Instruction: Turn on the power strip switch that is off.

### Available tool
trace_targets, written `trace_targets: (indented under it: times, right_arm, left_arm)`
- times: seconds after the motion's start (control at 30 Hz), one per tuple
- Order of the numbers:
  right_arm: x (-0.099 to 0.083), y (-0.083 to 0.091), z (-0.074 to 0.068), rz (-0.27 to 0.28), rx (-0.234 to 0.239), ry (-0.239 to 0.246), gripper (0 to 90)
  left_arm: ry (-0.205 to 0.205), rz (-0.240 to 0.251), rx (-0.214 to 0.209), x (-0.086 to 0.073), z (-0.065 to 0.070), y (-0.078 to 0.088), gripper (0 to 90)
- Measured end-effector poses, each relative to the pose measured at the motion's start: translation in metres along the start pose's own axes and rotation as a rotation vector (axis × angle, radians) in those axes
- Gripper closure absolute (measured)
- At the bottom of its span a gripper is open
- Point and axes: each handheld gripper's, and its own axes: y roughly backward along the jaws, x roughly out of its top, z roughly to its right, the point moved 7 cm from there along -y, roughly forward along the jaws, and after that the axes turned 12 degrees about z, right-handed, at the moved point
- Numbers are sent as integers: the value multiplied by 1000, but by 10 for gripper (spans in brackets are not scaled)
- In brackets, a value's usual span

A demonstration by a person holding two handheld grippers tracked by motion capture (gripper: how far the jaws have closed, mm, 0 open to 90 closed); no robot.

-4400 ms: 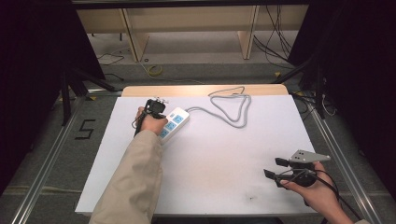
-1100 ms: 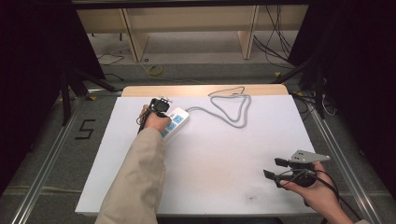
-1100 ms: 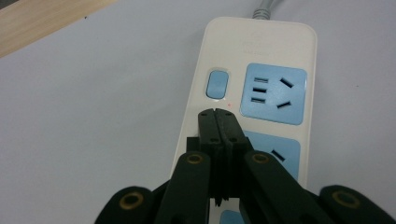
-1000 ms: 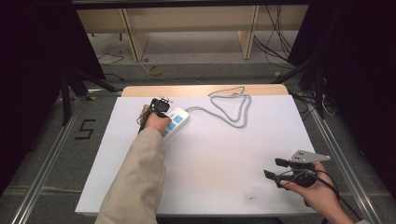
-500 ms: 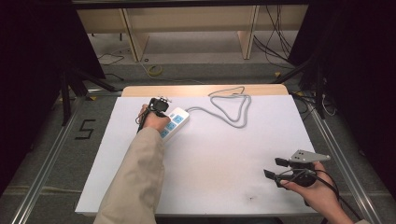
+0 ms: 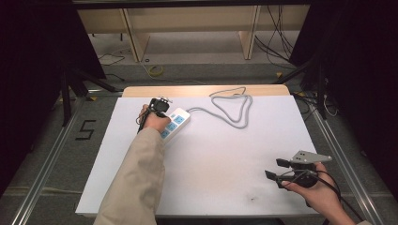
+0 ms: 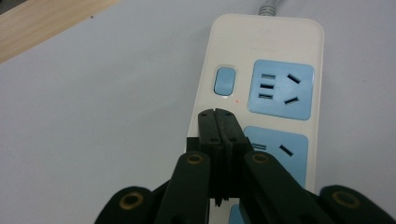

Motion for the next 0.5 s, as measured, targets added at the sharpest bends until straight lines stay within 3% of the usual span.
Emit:
trace_targets:
  times: [0.13,0.5]
  right_arm:
    - [0,1,0,1,-1,0,316]
    - [0,1,0,1,-1,-1,316]
  left_arm:
    - [-7,-1,3,0,1,-1,900]
    - [23,-7,-18,-1,1,-1,900]
